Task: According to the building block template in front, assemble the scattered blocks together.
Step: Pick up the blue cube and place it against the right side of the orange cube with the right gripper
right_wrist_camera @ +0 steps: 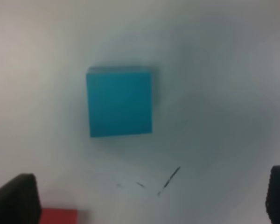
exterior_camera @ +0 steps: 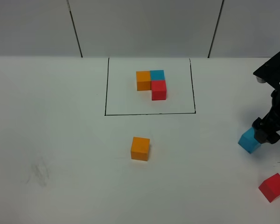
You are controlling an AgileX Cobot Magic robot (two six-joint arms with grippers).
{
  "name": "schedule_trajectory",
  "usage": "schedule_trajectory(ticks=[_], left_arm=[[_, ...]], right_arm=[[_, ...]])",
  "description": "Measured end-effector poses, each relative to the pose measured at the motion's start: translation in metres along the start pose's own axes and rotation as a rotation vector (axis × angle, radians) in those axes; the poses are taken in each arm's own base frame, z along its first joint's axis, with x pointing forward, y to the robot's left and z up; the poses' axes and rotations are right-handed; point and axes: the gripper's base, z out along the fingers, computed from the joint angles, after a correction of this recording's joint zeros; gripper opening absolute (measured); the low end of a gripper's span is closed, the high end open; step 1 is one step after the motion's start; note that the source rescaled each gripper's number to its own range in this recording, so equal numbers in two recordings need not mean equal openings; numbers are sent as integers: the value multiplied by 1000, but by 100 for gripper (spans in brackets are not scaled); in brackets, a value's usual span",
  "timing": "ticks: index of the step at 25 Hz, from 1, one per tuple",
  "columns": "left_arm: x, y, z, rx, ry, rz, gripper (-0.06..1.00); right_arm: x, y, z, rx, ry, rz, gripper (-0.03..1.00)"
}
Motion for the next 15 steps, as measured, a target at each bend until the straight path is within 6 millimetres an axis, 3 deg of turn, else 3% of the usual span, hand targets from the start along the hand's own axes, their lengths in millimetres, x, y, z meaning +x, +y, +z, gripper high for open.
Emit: schedule_trajectory(ticks=[15], left_arm=[[0, 0, 0, 0, 0, 0, 65]], right_arm=[[-10, 3, 45, -59, -21, -40, 98]])
